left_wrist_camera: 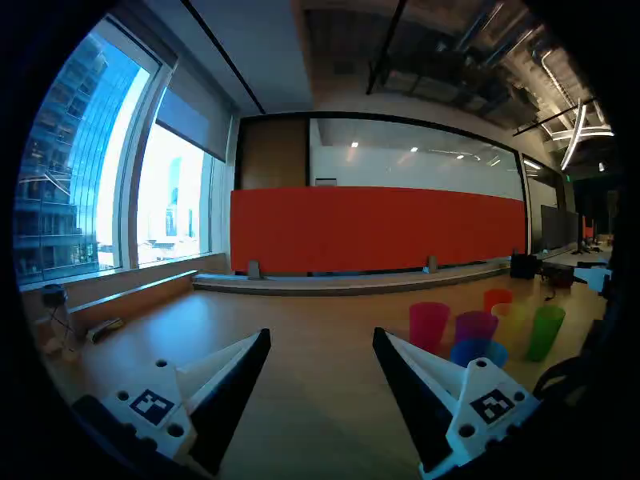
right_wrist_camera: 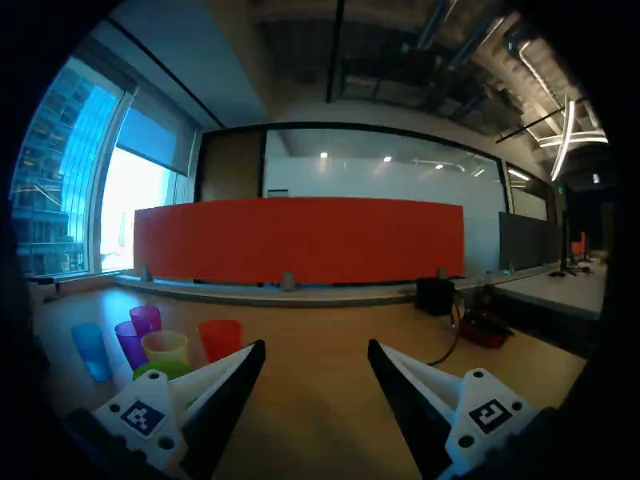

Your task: Pour water

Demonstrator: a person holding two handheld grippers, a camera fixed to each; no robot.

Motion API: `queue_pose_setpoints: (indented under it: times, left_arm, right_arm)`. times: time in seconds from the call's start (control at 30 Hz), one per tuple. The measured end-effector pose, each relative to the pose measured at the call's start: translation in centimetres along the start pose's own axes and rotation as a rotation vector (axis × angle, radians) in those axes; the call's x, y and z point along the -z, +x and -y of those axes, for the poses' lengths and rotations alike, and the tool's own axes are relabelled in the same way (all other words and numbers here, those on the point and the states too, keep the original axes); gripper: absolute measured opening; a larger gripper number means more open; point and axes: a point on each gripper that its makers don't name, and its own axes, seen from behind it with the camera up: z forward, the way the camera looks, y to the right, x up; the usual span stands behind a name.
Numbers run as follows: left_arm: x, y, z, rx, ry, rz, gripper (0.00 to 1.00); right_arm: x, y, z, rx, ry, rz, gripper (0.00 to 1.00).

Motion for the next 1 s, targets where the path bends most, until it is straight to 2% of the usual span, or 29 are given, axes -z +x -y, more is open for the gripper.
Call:
queue_pose_setpoints:
  times: [0.37, 0.67, 1.0]
  left_arm:
    - [0.0, 0.0, -0.1, 0.000, -0.003, 0.003, 0.95]
    - [-0.4, 0.0, 0.8, -0.020, 0.027, 0.041, 0.95]
    - [-1.2, 3.6, 0.1, 0.013, -0.011, 0.047, 0.95]
  right_arm:
    - [-0.1, -0.1, 0.1, 0.002, 0.004, -0.002, 0.99]
    - [-0.4, -0.6, -0.1, 0.015, 0.006, 0.043, 0.99]
    - [-0.9, 3.0, -0.2, 0.015, 0.037, 0.055, 0.99]
